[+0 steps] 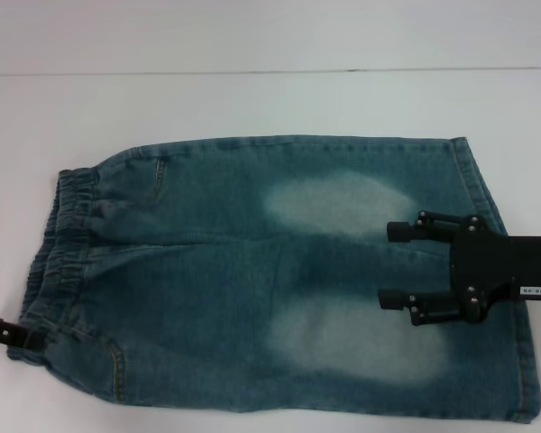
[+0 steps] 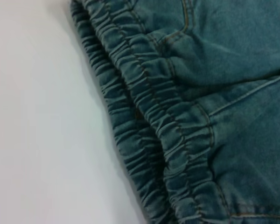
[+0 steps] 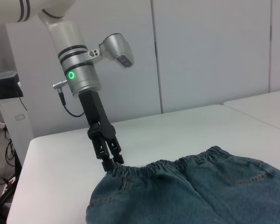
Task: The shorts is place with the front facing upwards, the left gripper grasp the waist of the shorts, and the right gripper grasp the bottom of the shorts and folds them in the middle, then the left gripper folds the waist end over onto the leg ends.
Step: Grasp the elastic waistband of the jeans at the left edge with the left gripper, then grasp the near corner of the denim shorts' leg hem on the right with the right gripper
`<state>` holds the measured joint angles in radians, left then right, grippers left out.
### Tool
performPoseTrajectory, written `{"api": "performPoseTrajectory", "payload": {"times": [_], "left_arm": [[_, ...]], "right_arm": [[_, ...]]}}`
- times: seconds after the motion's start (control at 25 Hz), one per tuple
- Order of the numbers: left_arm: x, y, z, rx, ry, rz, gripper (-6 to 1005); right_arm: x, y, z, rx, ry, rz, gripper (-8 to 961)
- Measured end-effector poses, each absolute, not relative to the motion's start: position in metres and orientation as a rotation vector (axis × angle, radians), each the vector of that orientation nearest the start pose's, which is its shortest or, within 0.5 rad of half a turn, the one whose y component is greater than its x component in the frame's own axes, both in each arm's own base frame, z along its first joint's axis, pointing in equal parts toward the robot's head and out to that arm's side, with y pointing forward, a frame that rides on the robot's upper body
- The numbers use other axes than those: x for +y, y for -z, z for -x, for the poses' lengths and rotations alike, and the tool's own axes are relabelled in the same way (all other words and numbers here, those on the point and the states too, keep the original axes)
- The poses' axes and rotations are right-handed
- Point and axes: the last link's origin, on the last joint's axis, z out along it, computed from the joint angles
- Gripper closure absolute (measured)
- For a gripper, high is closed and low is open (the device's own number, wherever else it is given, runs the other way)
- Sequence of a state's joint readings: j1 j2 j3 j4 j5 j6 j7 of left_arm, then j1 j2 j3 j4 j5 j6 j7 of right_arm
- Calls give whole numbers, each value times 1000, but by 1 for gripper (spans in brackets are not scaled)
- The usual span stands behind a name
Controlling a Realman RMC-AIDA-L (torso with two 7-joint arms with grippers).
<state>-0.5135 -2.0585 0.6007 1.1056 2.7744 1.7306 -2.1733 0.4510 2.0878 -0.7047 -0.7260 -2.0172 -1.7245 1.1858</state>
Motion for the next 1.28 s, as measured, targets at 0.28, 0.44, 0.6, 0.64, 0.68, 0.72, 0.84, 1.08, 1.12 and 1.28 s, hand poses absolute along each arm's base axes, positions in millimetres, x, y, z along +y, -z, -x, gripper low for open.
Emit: {"api": "performPoseTrajectory", "payload": {"times": [0.28, 0.44, 0.6, 0.64, 0.68, 0.72, 0.84, 1.08, 1.12, 1.28], "left_arm": [[302, -79, 329, -1514, -262, 2376, 162], [303, -75, 330, -1520, -266, 2398, 332], [303, -76, 332, -1523, -273, 2397, 490], [303, -77, 332, -1525, -271, 2394, 529], [303, -77, 333, -1528, -269, 2391, 567], [303, -78, 334, -1533, -267, 2391, 606], [303, -77, 334, -1540, -267, 2394, 734], [304, -71, 333, -1546, -269, 2412, 885], [304, -70, 333, -1548, -269, 2415, 901], [304, -68, 332, -1553, -268, 2427, 950]], "right_arm": [[296, -2, -268, 338, -716, 2838, 36], [296, -1, -267, 339, -715, 2838, 37], [296, -1, -267, 341, -718, 2838, 38], [296, 0, -267, 343, -720, 2837, 38], [296, 0, -267, 344, -721, 2836, 39], [296, -1, -267, 346, -722, 2835, 39], [295, -1, -268, 349, -723, 2832, 39], [293, -1, -270, 381, -726, 2828, 40], [292, -1, -271, 398, -727, 2826, 40], [290, -7, -277, 493, -724, 2797, 41]]}}
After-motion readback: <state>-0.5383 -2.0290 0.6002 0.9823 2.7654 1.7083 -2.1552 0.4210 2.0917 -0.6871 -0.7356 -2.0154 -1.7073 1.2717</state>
